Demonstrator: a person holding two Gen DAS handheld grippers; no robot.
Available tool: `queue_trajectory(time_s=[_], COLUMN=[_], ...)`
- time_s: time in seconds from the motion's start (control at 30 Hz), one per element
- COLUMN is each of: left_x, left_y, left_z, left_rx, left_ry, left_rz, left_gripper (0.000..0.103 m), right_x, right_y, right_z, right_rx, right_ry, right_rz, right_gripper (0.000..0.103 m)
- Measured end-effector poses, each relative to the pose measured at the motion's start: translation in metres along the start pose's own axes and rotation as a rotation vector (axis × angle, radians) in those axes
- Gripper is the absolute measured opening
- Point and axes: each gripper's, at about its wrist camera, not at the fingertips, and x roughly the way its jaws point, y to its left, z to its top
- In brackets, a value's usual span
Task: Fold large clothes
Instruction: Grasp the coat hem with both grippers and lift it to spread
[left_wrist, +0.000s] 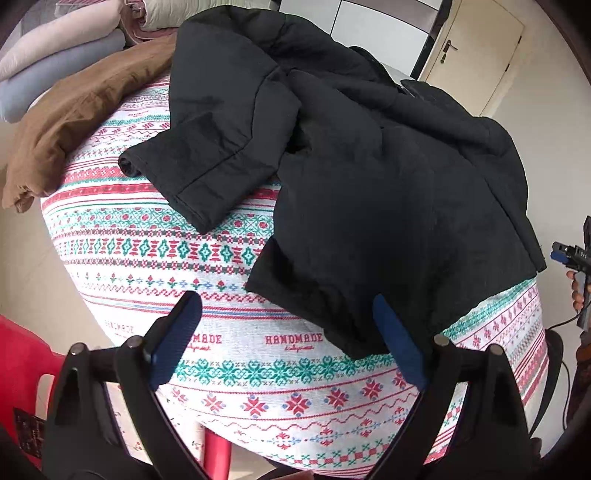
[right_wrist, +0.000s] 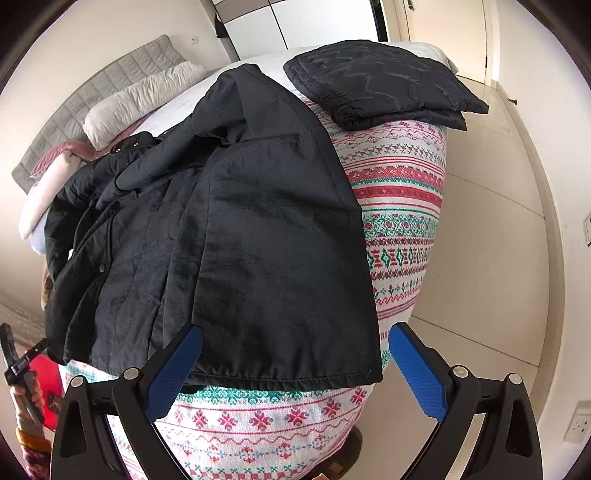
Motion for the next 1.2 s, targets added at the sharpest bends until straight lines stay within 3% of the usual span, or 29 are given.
queue_trajectory(time_s=[0.27, 0.43, 0.5, 0.53, 0.6, 0.63, 0.67, 0.83, 1.03, 1.1, 1.2], left_x=[0.022, 0.039, 0.043, 0.042, 0.036, 0.032, 0.027, -0.016, -0.089, -0.105, -0.104], left_y=[-0.015, -0.024, -0.028, -0.032, -0.044, -0.049, -0.053, -0.05, -0.05, -0.057, -0.067], left_z=[-0.016, -0.011, -0.008, -0.009, -0.009, -0.009, -0.009, 0.0, -0.004, -0.016, -0.036], left_rx=[0.149, 0.167, 0.175, 0.185, 0.209, 0.22, 0.214, 0.083, -0.068, -0.07, -0.017], left_ry=[0.045, 0.024, 0.018, 0.008, -0.012, -0.021, -0.025, -0.113, -0.234, -0.23, -0.142], left_rz=[0.061, 0.061, 0.09, 0.099, 0.115, 0.123, 0.128, 0.078, -0.02, -0.04, -0.018], left_gripper=[0.094, 0.079, 0.074, 0.07, 0.044, 0.035, 0.028, 0.018, 0.014, 0.013, 0.015], right_x=[0.014, 0.026, 0.03, 0.033, 0.035, 0.034, 0.032, 0.002, -0.047, -0.051, -0.046], right_y=[-0.009, -0.003, 0.001, 0.003, 0.01, 0.015, 0.021, 0.047, 0.044, 0.038, 0.028], right_z=[-0.01, -0.008, -0.006, -0.005, -0.004, -0.003, -0.003, 0.004, 0.019, 0.017, 0.009], right_rx=[0.055, 0.085, 0.107, 0.118, 0.119, 0.106, 0.092, 0.03, -0.004, -0.012, -0.006], right_ry=[0.016, 0.023, 0.026, 0.028, 0.02, 0.011, 0.001, -0.117, -0.235, -0.234, -0.201], right_rz=[0.087, 0.121, 0.138, 0.149, 0.165, 0.17, 0.171, 0.151, 0.11, 0.094, 0.081], right_gripper=[0.1, 0.092, 0.081, 0.07, 0.045, 0.022, 0.01, 0.004, 0.003, 0.004, 0.005])
